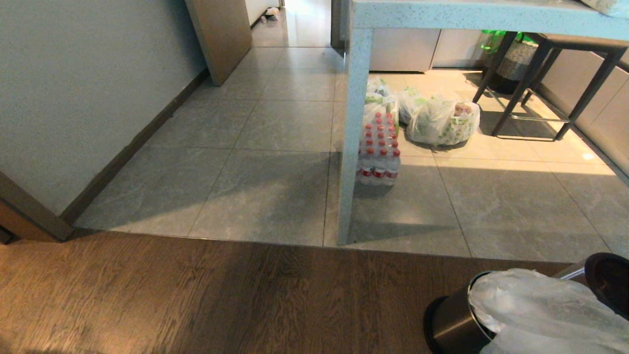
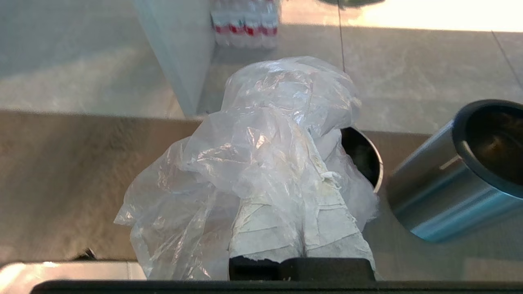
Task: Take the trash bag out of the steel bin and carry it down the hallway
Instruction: Pick up the trash bag, then put the trash bag at the door
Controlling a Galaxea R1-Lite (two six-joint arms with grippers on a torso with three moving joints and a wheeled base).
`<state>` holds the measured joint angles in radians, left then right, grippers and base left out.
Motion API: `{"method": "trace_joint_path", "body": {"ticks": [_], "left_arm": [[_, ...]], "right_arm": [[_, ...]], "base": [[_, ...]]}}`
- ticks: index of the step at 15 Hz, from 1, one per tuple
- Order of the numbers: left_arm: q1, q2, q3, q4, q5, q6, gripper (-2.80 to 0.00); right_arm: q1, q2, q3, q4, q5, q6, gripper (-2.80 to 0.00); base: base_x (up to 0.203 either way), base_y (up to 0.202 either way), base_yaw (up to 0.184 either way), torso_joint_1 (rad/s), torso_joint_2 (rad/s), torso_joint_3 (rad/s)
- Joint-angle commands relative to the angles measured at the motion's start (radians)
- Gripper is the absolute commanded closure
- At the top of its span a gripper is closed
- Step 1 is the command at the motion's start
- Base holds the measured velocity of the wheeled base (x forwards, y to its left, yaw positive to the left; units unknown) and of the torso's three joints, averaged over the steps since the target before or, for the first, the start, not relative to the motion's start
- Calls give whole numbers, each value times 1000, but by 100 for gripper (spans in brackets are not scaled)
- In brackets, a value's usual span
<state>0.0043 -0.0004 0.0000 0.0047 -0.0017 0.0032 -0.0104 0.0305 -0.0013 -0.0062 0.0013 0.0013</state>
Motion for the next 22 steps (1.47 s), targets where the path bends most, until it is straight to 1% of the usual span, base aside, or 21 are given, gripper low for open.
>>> {"method": "trace_joint_path", "body": {"ticks": [1, 7, 9, 12, 13, 15, 17, 20, 22], "left_arm": [[0, 0, 2, 0, 0, 0, 0], [0, 0, 2, 0, 0, 0, 0], [0, 0, 2, 0, 0, 0, 0], [0, 0, 2, 0, 0, 0, 0], [0, 0, 2, 0, 0, 0, 0], [0, 0, 2, 0, 0, 0, 0], [0, 0, 2, 0, 0, 0, 0], [0, 0, 2, 0, 0, 0, 0], [0, 0, 2, 0, 0, 18, 0]], "right_arm": [[1, -32, 3, -3, 0, 5, 0], [1, -32, 4, -3, -2, 30, 0], [1, -31, 4, -5, -17, 67, 0], [1, -31, 3, -7, -18, 54, 0], [1, -31, 3, -2, -12, 35, 0], [1, -31, 3, -5, -17, 43, 0], [1, -31, 3, 1, -14, 27, 0], [1, -31, 3, 0, -16, 35, 0], [1, -31, 3, 0, -15, 37, 0]], "base": [[0, 0, 0, 0, 0, 0], [0, 0, 0, 0, 0, 0], [0, 0, 0, 0, 0, 0], [0, 0, 0, 0, 0, 0], [0, 0, 0, 0, 0, 0], [0, 0, 0, 0, 0, 0], [0, 0, 0, 0, 0, 0], [0, 0, 0, 0, 0, 0], [0, 0, 0, 0, 0, 0]]}}
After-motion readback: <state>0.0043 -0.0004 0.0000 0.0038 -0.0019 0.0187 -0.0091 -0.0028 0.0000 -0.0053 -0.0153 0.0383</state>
